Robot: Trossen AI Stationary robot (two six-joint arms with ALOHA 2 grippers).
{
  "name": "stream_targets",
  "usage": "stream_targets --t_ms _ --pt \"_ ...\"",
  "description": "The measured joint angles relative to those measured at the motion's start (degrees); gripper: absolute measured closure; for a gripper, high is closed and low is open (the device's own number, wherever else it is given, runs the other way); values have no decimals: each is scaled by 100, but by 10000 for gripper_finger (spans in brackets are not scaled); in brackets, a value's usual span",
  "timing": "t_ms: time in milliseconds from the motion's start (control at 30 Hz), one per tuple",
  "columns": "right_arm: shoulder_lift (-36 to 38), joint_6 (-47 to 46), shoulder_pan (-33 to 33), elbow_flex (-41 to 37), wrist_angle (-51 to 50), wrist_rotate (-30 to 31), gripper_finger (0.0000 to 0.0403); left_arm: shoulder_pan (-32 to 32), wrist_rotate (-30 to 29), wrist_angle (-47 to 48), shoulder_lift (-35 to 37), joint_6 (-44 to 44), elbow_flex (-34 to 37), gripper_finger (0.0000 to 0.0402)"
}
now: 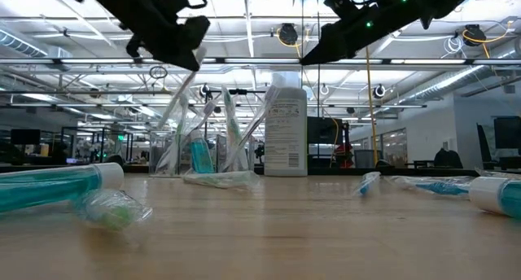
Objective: Pick & Place toothbrushing station
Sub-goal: Put the orange toothbrush into the transparent organizer
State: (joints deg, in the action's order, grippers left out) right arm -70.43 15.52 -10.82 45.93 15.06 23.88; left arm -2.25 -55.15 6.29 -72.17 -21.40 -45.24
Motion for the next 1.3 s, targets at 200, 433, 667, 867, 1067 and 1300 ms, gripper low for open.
stream_targets --t_ms 200,433,667,867,1067,1300 --pt "0 -364 -277 0 -384 3 264 475 -193 -799 -23 235 241 387" --pt "0 -653 -288 0 -550 -17 264 803 239 -3094 -190 297 1323 389" --pt "2 -831 -173 -4 -805 -22 264 584 306 -3120 -133 239 1597 392" --pt "2 -951 -101 -287 -495 -40 264 435 402 -2142 -133 101 1594 386" --pt "1 -1213 -106 -507 -236 -163 264 496 463 -1933 -133 -835 1594 340" --pt "2 -1638 -108 -514 -254 -551 264 554 498 -1799 -133 -435 1594 288"
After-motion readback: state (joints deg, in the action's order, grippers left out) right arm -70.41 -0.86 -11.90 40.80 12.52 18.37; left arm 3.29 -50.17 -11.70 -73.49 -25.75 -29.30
